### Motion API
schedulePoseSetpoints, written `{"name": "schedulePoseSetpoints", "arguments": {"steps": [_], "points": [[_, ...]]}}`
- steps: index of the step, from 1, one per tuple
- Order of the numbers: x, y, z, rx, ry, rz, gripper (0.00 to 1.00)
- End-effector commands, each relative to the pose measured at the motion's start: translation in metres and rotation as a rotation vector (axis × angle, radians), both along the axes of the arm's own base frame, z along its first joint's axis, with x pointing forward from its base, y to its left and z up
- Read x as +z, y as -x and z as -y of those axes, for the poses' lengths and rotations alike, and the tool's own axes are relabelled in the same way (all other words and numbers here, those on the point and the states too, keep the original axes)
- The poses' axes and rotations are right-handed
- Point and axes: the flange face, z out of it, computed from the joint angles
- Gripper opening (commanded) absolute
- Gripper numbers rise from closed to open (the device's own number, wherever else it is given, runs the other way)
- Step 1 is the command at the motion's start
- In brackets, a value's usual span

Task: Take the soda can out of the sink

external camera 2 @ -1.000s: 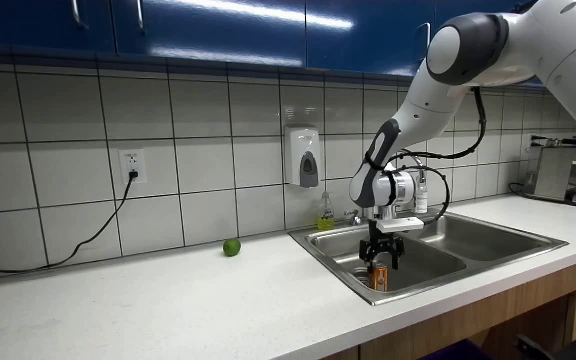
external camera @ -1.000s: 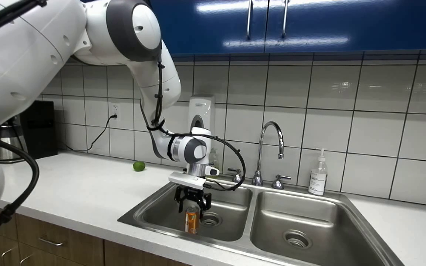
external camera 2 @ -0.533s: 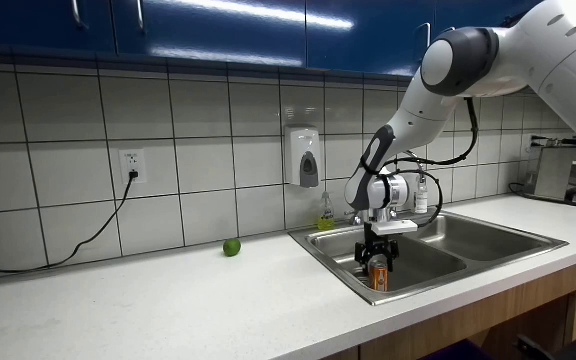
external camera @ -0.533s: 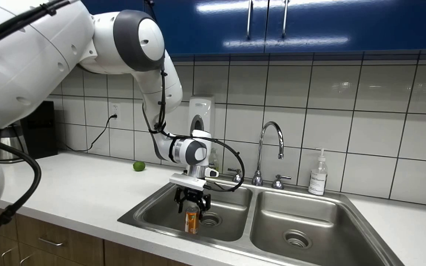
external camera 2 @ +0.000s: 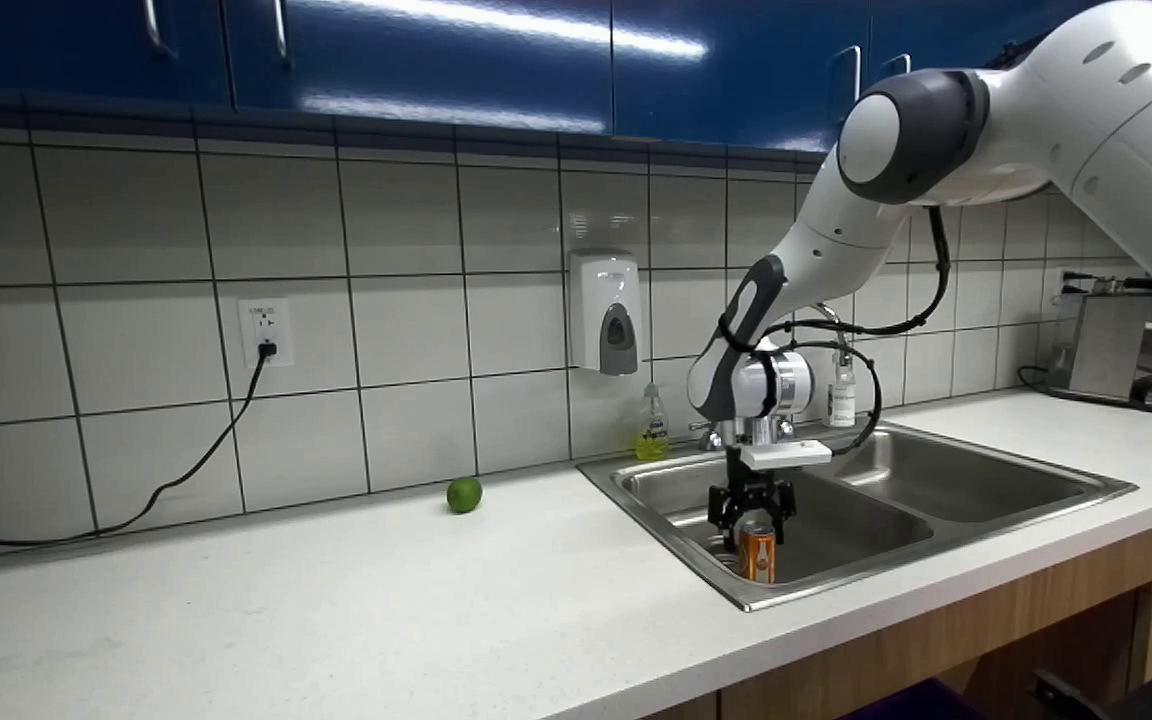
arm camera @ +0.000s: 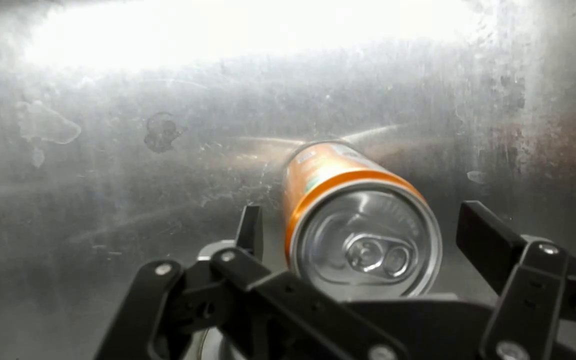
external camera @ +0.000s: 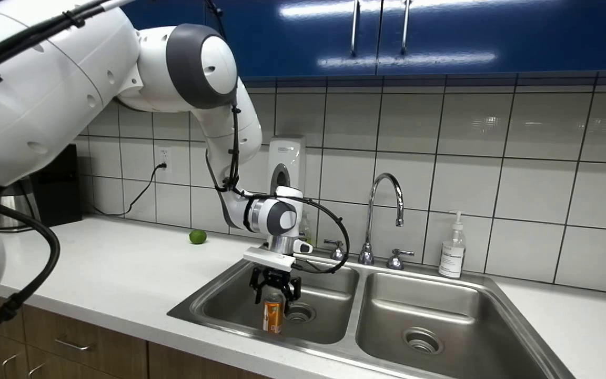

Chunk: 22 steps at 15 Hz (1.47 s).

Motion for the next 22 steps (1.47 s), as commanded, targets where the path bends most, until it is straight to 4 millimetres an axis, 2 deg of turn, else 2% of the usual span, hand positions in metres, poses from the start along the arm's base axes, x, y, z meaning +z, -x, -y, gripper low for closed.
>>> {"name": "schedulePoseSetpoints", "arguments": {"steps": [1,4,6,9,14,18,22], "points": [[0.001,-0.004,0.008,0.007,-0.018,-0.032,0.74],[0.000,-0.002,0.011,0.000,-0.018,-0.041,0.49],[0.000,-0.002,0.011,0.000,-0.021,-0.038,0.38],[0.005,0.000,0.007,-0.001,-0.021,-0.038,0.38],[0.033,0.013,-0.006,0.000,-0.021,-0.044,0.38],[0.069,0.028,-0.023,0.016,-0.015,-0.053,0.38],[0.106,0.047,-0.047,0.042,-0.007,-0.069,0.38]]}}
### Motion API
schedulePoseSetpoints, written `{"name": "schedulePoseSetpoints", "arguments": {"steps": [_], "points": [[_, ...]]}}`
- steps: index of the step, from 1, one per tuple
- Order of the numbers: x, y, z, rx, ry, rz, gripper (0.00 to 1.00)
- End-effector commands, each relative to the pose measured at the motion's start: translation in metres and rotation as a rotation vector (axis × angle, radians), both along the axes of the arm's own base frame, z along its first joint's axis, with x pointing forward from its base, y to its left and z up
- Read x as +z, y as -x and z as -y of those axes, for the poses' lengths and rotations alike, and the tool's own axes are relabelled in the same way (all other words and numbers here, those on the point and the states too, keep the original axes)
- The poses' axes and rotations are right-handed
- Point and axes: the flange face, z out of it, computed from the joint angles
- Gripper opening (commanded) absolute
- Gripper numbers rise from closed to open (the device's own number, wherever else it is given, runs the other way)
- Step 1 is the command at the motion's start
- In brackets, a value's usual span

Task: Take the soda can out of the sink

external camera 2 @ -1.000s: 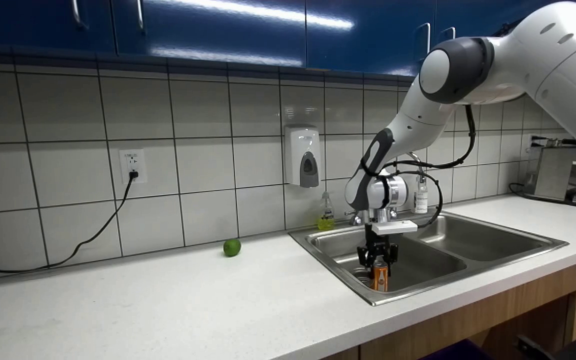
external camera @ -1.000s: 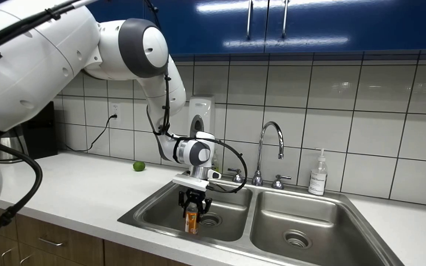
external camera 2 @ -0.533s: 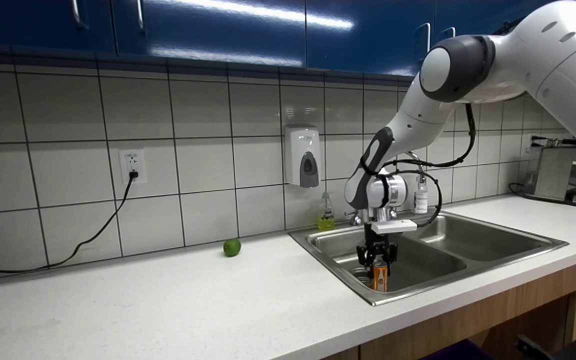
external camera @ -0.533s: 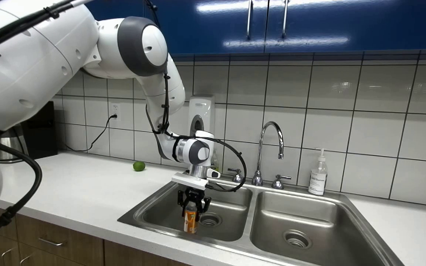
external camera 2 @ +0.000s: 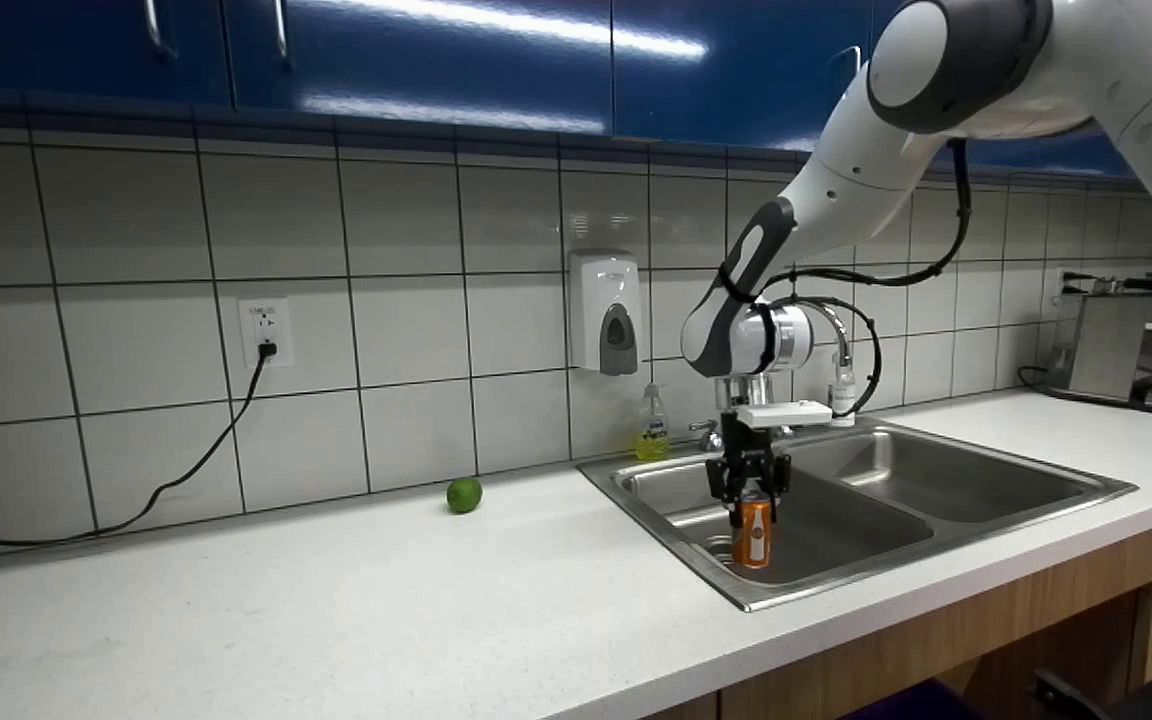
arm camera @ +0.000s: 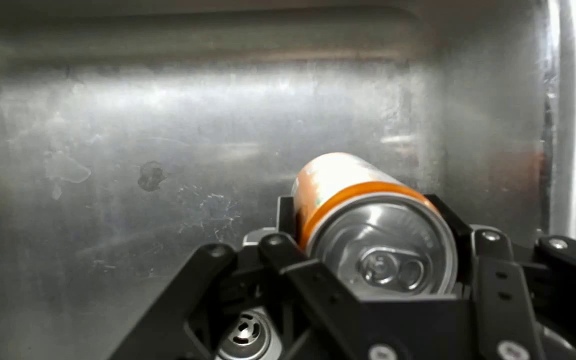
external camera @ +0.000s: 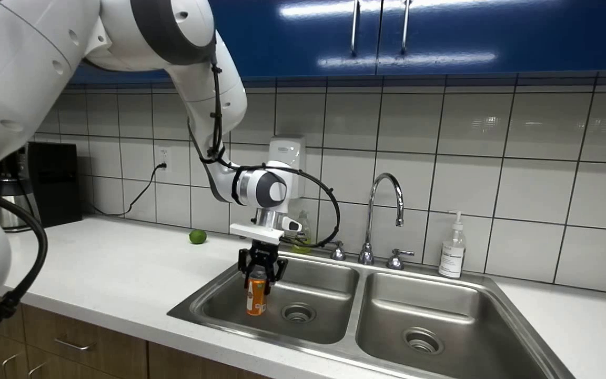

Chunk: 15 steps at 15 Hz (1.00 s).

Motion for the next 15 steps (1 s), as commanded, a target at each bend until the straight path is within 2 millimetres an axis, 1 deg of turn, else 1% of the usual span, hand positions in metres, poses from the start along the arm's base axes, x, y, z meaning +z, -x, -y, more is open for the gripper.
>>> {"name": "schedulePoseSetpoints", "arguments": {"steps": [1,7,10,13,15], "points": [[0.048,0.028,-0.025,0.014,0.013,-0.021,0.38],[0.103,0.056,-0.057,0.044,0.013,0.013,0.38],[0.126,0.071,-0.073,0.071,0.008,0.036,0.38],[0.140,0.084,-0.102,0.130,0.006,0.040,0.38],[0.144,0.090,-0.128,0.181,0.004,0.036,0.38]]}}
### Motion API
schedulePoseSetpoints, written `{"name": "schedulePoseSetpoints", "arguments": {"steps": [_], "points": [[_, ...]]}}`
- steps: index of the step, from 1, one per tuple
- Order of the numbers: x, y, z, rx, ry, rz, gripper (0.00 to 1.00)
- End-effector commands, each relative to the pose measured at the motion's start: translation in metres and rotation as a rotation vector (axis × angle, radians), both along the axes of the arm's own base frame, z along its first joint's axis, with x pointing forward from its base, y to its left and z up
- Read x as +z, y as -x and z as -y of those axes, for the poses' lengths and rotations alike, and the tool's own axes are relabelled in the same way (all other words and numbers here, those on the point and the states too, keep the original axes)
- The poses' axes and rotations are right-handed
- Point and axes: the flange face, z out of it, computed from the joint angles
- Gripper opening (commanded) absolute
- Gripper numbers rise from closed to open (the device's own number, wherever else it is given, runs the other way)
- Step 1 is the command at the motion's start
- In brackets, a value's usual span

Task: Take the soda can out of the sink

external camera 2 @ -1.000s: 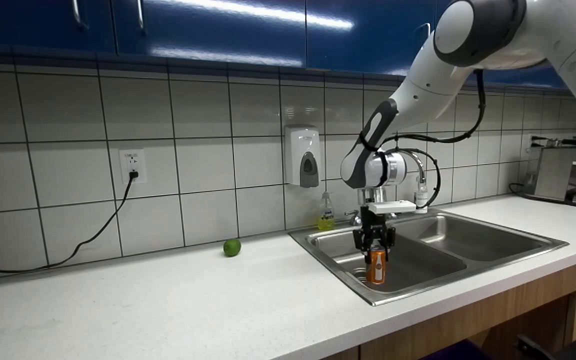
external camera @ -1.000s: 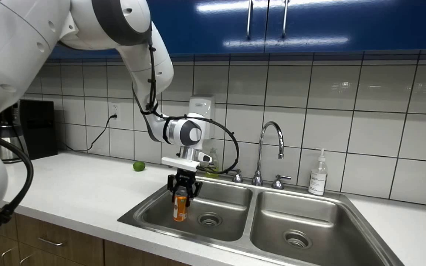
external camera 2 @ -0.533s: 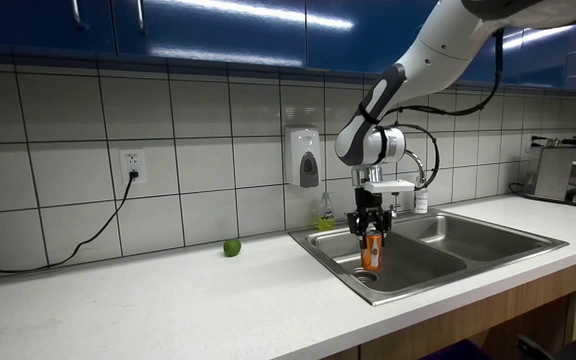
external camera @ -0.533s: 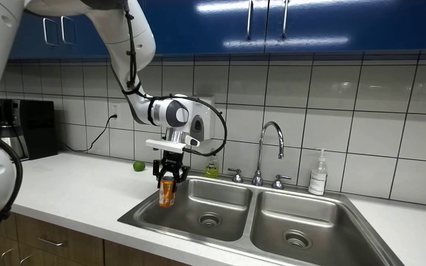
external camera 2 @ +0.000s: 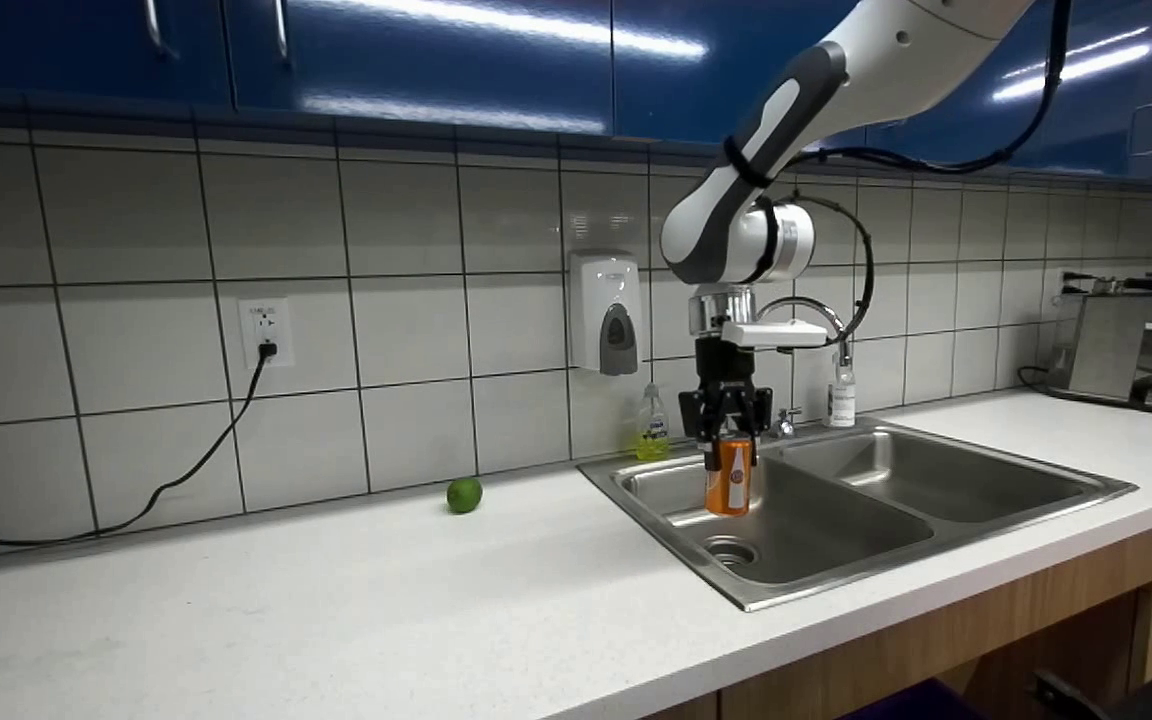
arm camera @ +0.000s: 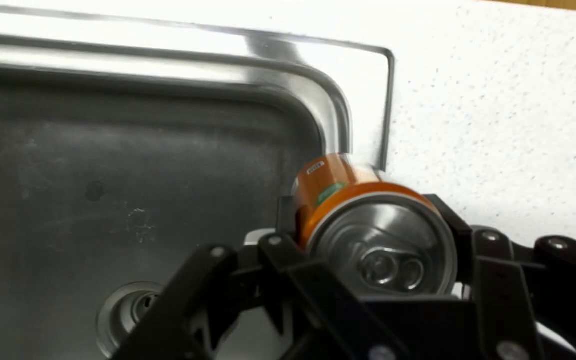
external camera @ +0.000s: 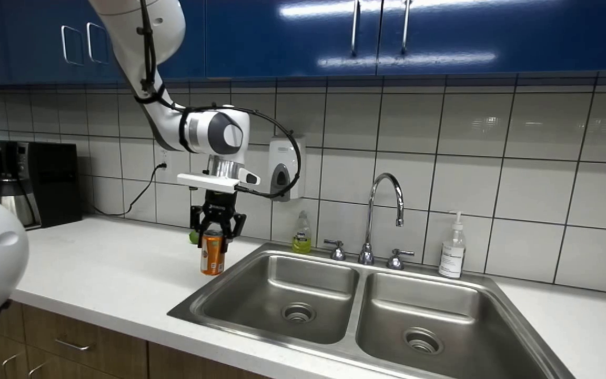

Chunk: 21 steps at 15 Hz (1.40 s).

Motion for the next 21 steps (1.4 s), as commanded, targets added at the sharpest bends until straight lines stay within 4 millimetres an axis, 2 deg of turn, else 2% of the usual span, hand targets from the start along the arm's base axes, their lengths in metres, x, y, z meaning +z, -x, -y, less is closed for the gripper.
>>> {"name": "schedulePoseSetpoints", "arguments": {"steps": [1,7,12,16,21], "points": [[0.016,0.020,-0.045,0.074,0.022,-0.010,0.38],[0.008,0.027,-0.133,0.238,0.020,-0.031,0.38],[-0.008,0.028,-0.192,0.348,0.017,-0.047,0.38],[-0.020,0.014,-0.216,0.395,0.019,-0.052,0.38],[-0.039,-0.004,-0.222,0.404,0.026,-0.068,0.38]]}}
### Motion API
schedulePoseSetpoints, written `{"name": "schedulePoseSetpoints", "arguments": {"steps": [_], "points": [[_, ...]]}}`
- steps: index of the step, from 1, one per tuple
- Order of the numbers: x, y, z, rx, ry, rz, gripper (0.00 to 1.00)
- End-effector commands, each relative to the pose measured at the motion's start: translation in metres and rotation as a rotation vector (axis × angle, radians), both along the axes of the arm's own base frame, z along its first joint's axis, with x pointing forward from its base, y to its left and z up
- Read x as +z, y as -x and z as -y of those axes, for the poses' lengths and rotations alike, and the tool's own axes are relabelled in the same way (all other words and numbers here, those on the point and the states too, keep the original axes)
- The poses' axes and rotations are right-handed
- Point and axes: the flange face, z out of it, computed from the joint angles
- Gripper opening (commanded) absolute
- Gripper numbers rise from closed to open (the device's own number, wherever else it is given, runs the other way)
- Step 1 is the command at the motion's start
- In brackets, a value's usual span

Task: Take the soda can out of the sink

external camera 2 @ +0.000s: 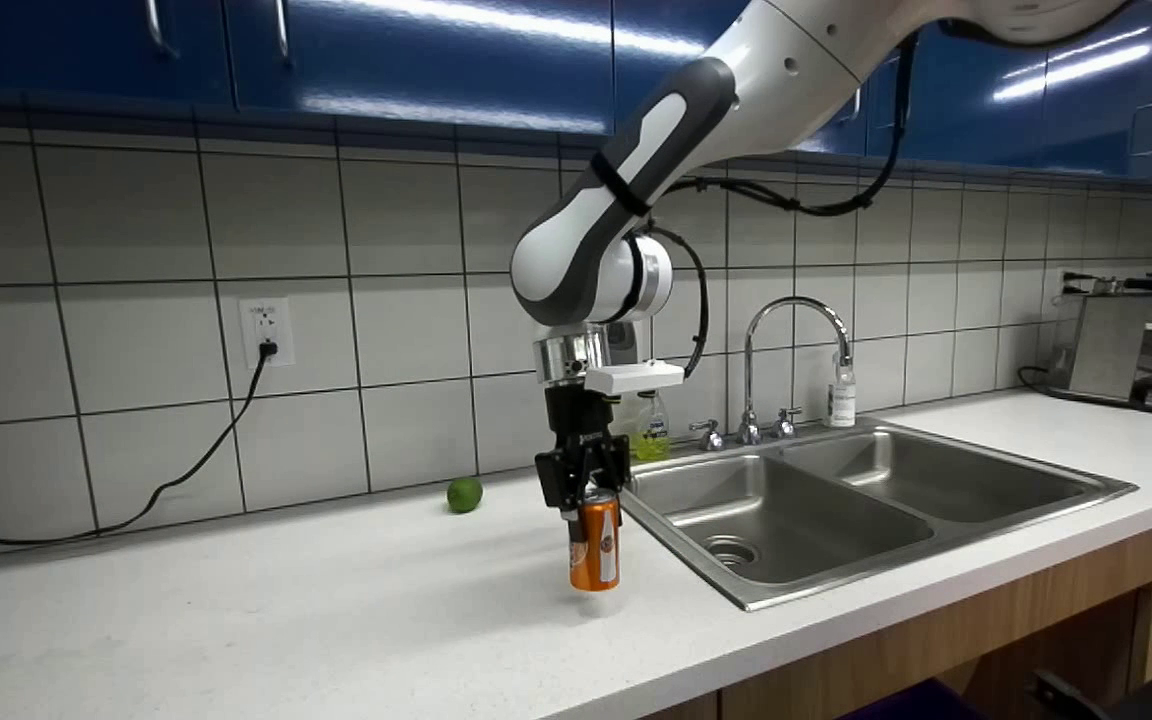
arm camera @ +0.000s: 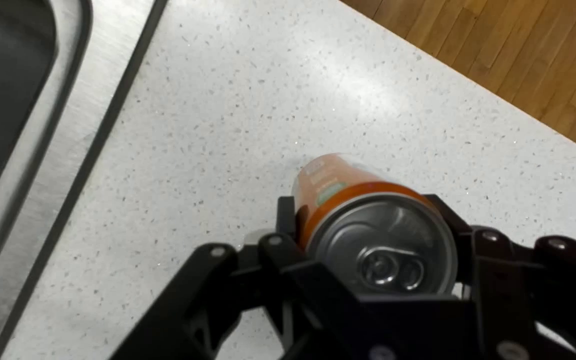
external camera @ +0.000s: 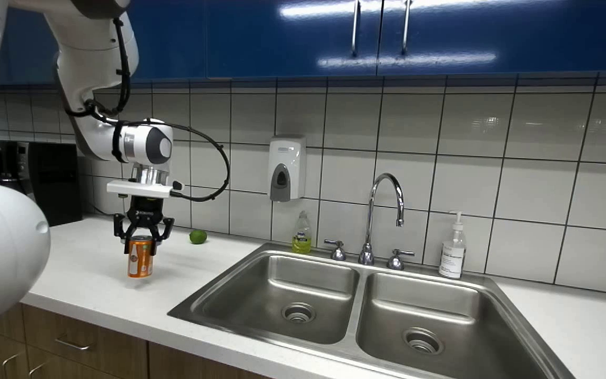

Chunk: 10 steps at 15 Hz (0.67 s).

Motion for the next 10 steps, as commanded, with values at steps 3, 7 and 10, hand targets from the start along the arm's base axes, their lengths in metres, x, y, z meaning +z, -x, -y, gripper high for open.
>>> {"name": "schedulePoseSetpoints", "arguments": {"steps": [3,7,10], "points": [[-0.013,-0.019,-0.009,-0.004,0.041,-0.024,0.38],[-0.025,-0.022,-0.011,-0.004,0.049,-0.037,0.38],[-0.026,-0.022,-0.010,-0.009,0.053,-0.040,0.71]]}}
